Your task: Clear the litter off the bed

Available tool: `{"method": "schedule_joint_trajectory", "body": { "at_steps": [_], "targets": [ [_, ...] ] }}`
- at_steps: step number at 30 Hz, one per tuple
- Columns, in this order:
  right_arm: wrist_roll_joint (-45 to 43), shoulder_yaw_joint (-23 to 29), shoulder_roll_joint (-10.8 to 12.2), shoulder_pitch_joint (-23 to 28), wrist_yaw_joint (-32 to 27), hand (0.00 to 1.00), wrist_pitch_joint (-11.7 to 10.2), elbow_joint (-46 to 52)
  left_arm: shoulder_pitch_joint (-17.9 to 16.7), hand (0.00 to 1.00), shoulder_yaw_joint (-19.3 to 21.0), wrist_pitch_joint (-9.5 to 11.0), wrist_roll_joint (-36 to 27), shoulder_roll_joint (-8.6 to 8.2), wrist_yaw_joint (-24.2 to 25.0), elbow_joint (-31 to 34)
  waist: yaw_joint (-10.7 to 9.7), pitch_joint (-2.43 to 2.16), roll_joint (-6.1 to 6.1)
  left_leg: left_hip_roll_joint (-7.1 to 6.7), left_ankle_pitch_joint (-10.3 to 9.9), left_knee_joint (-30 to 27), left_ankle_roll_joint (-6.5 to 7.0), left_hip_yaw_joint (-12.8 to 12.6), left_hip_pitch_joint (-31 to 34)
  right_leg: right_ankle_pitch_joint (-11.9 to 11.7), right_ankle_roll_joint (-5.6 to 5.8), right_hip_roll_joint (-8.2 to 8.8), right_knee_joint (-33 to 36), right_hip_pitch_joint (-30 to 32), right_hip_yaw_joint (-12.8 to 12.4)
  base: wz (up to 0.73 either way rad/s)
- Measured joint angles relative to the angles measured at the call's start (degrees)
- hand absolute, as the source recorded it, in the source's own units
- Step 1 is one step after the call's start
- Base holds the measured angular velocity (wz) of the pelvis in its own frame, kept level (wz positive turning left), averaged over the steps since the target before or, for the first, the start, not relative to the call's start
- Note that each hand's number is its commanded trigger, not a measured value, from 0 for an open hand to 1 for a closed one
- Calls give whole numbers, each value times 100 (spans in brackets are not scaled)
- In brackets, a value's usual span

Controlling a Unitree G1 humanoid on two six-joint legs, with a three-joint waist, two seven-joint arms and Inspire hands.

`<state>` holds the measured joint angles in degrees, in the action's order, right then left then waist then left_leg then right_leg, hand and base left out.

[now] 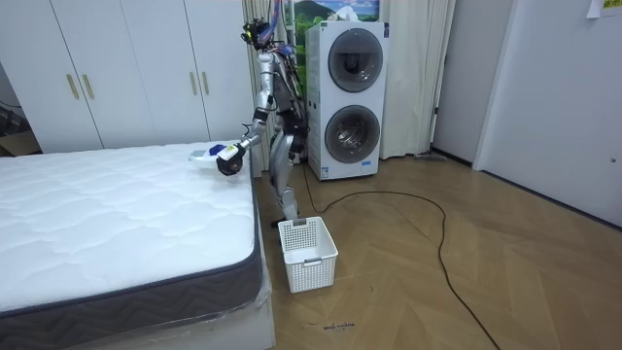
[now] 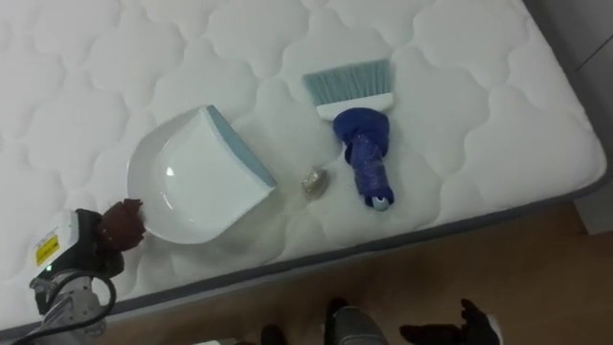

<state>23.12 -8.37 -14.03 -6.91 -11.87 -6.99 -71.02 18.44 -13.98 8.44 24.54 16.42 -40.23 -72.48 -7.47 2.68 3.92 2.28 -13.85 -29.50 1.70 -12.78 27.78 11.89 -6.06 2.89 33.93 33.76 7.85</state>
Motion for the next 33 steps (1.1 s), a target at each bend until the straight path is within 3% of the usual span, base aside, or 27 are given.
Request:
{"method": "schedule_joint_trajectory", "body": {
  "at_steps": [5, 9, 13, 18, 25, 33],
  "targets": [
    [156, 392, -7, -103, -507, 0, -68, 429, -75, 100, -134, 142, 28, 19, -195, 43, -19, -20, -105, 6, -19, -110, 13, -112, 58, 1, 17, -9, 76, 108, -112, -9],
    [160, 482, -5, -203, -843, 0, -124, 637, -176, 100, -341, 148, 42, 24, -192, 55, -17, -53, -160, 5, -34, -196, 16, -113, 69, 2, 41, -16, 86, 101, -146, -4],
    [101, 624, -5, -224, -1393, 0, -185, 1111, -313, 100, -524, 137, 135, 28, -195, 62, -28, -56, -168, -2, -58, -202, 59, -113, 66, -6, 84, -12, 94, 105, -172, 0],
    [-166, 616, 2, -254, -1871, 0, -248, 1673, -407, 100, -656, 107, 153, 31, -200, 96, -9, -56, -172, 14, -89, -155, 108, -203, 66, -36, 139, -32, 86, 147, -243, -10],
    [-628, 610, 4, -276, -2598, 0, -508, 2532, -597, 100, -657, 142, 385, 70, -203, 124, 6, -72, -254, 7, -94, -118, 118, -279, 52, -97, 123, -41, 90, 189, -322, -6],
    [-1057, 437, 0, -596, -3012, 0, -606, 2691, -590, 100, -788, 22, 390, 86, -162, 126, 40, -70, -306, 22, -103, -210, 133, -275, 150, -95, 132, -37, 98, 259, -311, 0]
  ]
}}
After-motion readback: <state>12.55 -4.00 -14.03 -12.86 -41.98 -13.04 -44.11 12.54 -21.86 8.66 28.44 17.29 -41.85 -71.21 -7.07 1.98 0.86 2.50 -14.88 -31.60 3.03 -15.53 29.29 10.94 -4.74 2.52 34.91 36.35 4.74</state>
